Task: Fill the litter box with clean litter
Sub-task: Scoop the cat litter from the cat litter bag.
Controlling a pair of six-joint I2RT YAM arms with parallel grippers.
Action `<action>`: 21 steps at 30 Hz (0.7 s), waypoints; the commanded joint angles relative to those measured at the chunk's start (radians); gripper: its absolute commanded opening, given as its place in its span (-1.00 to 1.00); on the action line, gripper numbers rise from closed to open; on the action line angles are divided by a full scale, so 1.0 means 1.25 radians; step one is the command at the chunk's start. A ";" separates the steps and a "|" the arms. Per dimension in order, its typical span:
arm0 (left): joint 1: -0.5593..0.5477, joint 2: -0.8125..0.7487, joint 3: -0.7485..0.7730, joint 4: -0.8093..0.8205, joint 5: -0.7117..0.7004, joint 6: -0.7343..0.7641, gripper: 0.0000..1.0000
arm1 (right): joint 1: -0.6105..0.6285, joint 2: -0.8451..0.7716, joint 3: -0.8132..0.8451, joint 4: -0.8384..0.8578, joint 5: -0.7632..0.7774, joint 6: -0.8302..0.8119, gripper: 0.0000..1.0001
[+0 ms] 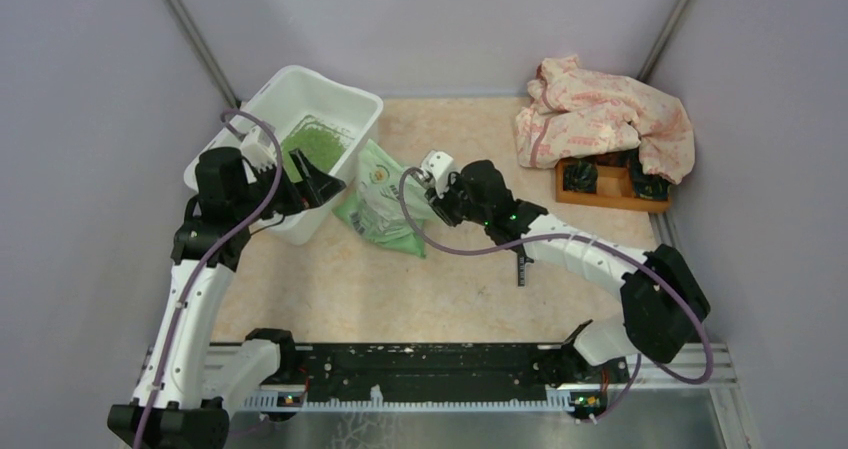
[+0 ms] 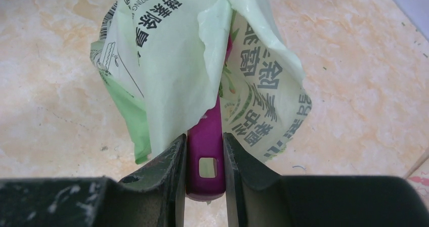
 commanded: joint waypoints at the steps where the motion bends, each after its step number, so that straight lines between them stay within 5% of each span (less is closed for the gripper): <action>1: -0.006 -0.016 0.007 -0.004 -0.004 -0.007 0.98 | 0.015 -0.100 -0.053 0.183 0.058 0.019 -1.00; 8: -0.009 -0.015 0.007 -0.008 -0.008 -0.004 0.98 | 0.032 -0.264 -0.177 0.216 0.124 0.047 -1.00; 21: -0.011 -0.009 0.009 -0.004 -0.007 0.001 0.97 | 0.058 -0.428 -0.223 0.061 0.295 0.102 -1.00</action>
